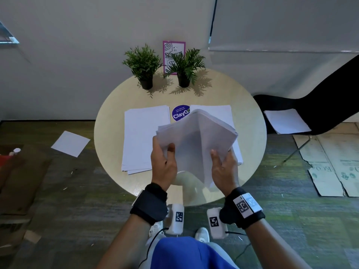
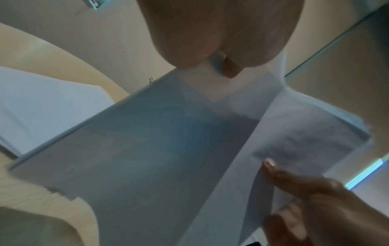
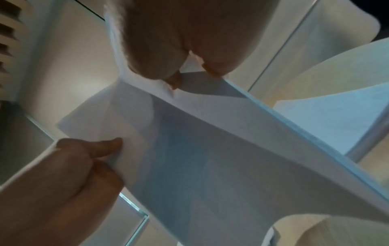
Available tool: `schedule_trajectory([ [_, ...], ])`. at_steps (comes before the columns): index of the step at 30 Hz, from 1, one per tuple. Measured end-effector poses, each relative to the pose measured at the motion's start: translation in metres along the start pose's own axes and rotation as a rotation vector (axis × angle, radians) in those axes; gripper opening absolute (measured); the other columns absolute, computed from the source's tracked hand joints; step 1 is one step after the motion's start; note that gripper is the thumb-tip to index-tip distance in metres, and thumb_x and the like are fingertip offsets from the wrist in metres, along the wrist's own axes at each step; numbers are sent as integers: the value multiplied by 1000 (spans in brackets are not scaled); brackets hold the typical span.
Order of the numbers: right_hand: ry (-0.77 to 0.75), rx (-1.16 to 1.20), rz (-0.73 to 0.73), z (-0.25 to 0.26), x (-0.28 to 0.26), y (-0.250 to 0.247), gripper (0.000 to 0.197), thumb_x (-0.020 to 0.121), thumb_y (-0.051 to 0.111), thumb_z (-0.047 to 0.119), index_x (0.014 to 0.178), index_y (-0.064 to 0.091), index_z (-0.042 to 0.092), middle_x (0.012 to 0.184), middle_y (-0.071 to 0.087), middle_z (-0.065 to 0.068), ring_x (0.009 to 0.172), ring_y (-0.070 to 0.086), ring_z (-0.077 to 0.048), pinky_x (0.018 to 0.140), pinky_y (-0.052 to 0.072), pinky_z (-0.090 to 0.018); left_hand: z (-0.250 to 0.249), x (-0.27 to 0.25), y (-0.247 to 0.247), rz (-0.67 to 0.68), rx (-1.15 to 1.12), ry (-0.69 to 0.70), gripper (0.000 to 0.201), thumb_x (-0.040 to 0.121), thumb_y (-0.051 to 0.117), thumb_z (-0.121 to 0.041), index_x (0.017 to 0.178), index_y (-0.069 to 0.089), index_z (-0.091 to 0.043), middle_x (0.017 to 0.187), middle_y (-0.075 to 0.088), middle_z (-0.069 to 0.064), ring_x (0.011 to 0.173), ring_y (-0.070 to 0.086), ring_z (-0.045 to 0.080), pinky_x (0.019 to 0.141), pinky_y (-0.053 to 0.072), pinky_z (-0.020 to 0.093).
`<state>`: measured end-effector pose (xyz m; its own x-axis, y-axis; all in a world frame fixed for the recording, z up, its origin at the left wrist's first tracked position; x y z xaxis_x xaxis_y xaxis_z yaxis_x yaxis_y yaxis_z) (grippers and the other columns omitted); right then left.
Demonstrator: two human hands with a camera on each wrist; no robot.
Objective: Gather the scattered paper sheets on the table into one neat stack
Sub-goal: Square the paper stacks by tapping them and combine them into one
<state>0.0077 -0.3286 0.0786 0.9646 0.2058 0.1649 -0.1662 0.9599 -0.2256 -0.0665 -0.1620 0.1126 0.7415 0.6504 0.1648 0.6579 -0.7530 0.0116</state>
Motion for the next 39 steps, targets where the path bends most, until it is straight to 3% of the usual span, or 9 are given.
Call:
schedule_trajectory([
  [7,57,29,15,-19,-16,-11,32,93,64,1,121,51,10,106,64,7,95,64,3,81,52,-13,28,-10,-18,1,-50,-31,48,89,61,-12,132,42,-20,119,59,2,110,59,11,89,51,24],
  [11,129,-65,43,-43,-19,-7,30,92,64,-1,115,52,14,100,64,10,93,64,-14,74,46,-4,62,-21,-15,24,38,-166,35,90,56,-21,119,44,-35,114,59,-11,102,58,-7,81,48,12],
  [15,146,-59,-17,-42,-9,-7,27,93,60,-4,118,52,2,101,61,-1,90,57,-6,77,43,-1,62,-17,-6,-7,9,-169,32,101,47,-6,113,44,-36,111,60,-12,95,59,-9,78,48,11],
  [19,230,-110,35,-61,-12,-3,24,94,62,5,113,51,14,98,64,1,91,64,-21,80,56,-30,80,-20,-1,47,39,-225,35,102,44,-6,113,45,-39,110,61,-13,100,60,-1,81,48,11],
  [21,262,-108,23,-64,-8,-4,25,93,61,3,114,52,13,99,65,-2,96,65,-27,81,55,-36,88,-16,-1,69,113,-236,32,101,43,-2,110,45,-33,104,61,-12,93,61,-2,76,46,8],
  [26,253,-111,33,-53,36,-22,33,91,64,3,115,49,20,108,69,-1,100,68,-18,83,57,-33,82,28,6,125,308,-232,11,98,42,-3,94,44,-13,74,48,-4,62,46,4,58,39,12],
  [29,324,-149,28,-62,76,-29,47,90,68,8,130,47,21,125,66,-7,117,62,-23,94,55,-44,88,63,24,130,369,-304,12,95,41,1,93,50,-8,73,47,-3,64,45,12,60,39,18],
  [32,374,-252,-14,-70,116,-36,52,87,71,6,134,51,15,121,67,-8,109,65,-26,93,55,-44,108,96,47,151,402,-349,15,86,43,3,82,56,-2,66,49,-1,63,43,21,60,37,28],
  [39,492,-458,20,-109,175,-51,66,88,73,11,146,43,5,145,50,-17,131,50,-31,106,42,-36,158,155,90,331,420,-463,19,61,48,0,55,48,-18,66,45,-8,69,33,15,63,28,29],
])
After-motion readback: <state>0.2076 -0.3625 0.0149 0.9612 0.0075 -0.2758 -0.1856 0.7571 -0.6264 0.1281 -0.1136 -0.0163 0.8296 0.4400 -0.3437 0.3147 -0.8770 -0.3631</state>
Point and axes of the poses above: each hand's wrist, its own x-axis towards the middle knuckle, its own y-axis out of the palm, z = x × y, the point moved 2 cm from there along x, towards the middle knuckle
